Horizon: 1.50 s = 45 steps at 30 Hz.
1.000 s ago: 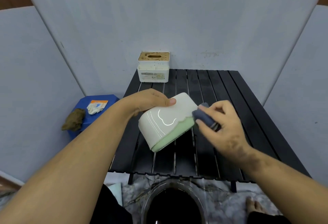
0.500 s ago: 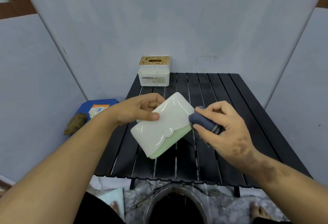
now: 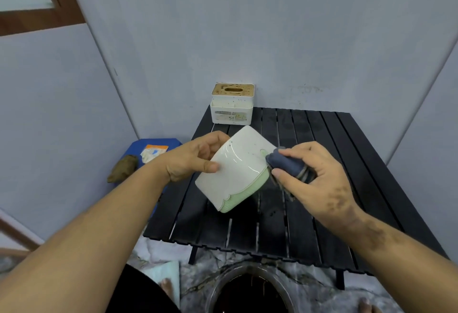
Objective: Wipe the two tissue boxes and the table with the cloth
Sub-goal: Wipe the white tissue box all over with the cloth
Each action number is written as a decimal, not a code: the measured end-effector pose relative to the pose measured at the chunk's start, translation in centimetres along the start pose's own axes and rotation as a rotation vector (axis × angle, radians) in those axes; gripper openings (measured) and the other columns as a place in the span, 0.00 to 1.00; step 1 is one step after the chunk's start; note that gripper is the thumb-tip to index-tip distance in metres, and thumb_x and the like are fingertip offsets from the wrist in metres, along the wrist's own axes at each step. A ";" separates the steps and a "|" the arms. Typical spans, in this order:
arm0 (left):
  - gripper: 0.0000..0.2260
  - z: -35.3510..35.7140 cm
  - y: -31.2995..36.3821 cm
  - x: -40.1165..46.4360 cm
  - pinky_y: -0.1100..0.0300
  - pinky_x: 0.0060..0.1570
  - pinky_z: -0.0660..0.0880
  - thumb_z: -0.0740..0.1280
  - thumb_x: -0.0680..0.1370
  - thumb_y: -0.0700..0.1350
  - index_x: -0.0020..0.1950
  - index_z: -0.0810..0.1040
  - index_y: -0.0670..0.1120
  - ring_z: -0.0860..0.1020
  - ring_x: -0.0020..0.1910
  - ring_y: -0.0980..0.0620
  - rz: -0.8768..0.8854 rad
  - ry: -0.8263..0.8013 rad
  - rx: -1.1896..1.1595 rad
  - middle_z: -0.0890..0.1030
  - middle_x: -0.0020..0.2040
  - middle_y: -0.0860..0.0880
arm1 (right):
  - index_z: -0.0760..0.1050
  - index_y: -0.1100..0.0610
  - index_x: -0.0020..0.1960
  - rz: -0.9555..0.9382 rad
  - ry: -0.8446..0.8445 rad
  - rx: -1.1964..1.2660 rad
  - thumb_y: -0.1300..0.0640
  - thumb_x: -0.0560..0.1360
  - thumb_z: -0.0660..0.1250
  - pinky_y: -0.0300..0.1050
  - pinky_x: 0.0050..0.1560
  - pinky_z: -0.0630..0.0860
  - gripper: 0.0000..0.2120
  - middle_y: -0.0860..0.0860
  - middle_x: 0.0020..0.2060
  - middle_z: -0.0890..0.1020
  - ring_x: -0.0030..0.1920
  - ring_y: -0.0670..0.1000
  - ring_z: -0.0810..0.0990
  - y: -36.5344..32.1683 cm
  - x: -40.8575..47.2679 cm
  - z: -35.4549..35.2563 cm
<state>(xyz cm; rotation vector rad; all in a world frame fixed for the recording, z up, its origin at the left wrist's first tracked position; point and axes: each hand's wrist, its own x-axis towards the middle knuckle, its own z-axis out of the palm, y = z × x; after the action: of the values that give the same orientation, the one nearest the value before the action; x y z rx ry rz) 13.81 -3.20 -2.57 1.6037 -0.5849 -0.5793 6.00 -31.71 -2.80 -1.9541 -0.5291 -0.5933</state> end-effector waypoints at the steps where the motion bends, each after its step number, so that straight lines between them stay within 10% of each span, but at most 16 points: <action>1: 0.37 0.1 0.0 0.0 0.49 0.59 0.79 0.83 0.64 0.57 0.65 0.71 0.44 0.80 0.62 0.45 0.014 0.020 -0.004 0.81 0.62 0.47 | 0.81 0.54 0.56 -0.001 0.010 -0.004 0.59 0.68 0.77 0.36 0.55 0.75 0.17 0.47 0.50 0.77 0.53 0.46 0.78 -0.2 0.0 0.2; 7: 0.36 -0.5 -0.4 -0.4 0.51 0.58 0.79 0.83 0.65 0.57 0.64 0.70 0.45 0.80 0.61 0.45 0.029 -0.002 -0.056 0.82 0.61 0.48 | 0.82 0.57 0.57 -0.281 -0.112 -0.156 0.57 0.69 0.78 0.42 0.55 0.75 0.18 0.50 0.51 0.76 0.53 0.50 0.77 -1.4 -0.4 1.3; 13: 0.34 -0.8 -0.8 -0.4 0.50 0.59 0.80 0.83 0.65 0.55 0.62 0.70 0.45 0.81 0.61 0.46 0.043 0.012 -0.078 0.82 0.60 0.49 | 0.82 0.53 0.56 0.024 0.016 -0.076 0.57 0.71 0.76 0.48 0.48 0.79 0.14 0.46 0.47 0.76 0.47 0.47 0.79 0.8 1.5 0.4; 19: 0.32 -1.2 -1.3 -0.4 0.50 0.58 0.80 0.83 0.66 0.53 0.60 0.71 0.43 0.81 0.58 0.46 0.081 0.067 -0.138 0.83 0.58 0.48 | 0.83 0.61 0.54 -0.311 -0.143 -0.125 0.60 0.68 0.78 0.39 0.52 0.75 0.15 0.51 0.47 0.76 0.51 0.47 0.77 -1.0 -0.7 2.7; 26: 0.30 -0.7 -1.1 -0.2 0.50 0.57 0.81 0.83 0.67 0.52 0.58 0.72 0.41 0.81 0.57 0.44 0.098 0.019 -0.110 0.82 0.57 0.45 | 0.82 0.54 0.56 0.026 0.012 0.033 0.59 0.71 0.75 0.43 0.50 0.78 0.14 0.48 0.48 0.78 0.49 0.48 0.79 1.0 1.8 0.5; 39: 0.36 -0.7 0.1 -1.1 0.45 0.68 0.74 0.79 0.71 0.47 0.77 0.70 0.46 0.75 0.71 0.40 0.120 -0.005 0.002 0.75 0.73 0.42 | 0.83 0.57 0.54 -0.063 -0.063 0.080 0.63 0.68 0.77 0.36 0.48 0.76 0.16 0.50 0.47 0.79 0.48 0.50 0.80 -0.3 0.0 1.4; 45: 0.36 -0.4 -0.2 -1.0 0.42 0.68 0.73 0.75 0.72 0.41 0.78 0.66 0.45 0.75 0.69 0.42 0.124 -0.011 -0.075 0.75 0.71 0.43 | 0.83 0.54 0.55 0.035 0.031 0.068 0.60 0.69 0.77 0.49 0.46 0.80 0.15 0.48 0.47 0.79 0.48 0.50 0.80 0.2 1.1 0.1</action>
<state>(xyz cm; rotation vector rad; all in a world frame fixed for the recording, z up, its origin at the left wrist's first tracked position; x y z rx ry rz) 13.35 -2.25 -2.70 1.4833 -0.6583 -0.5119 6.99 -31.54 -2.31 -1.8838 -0.4886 -0.5748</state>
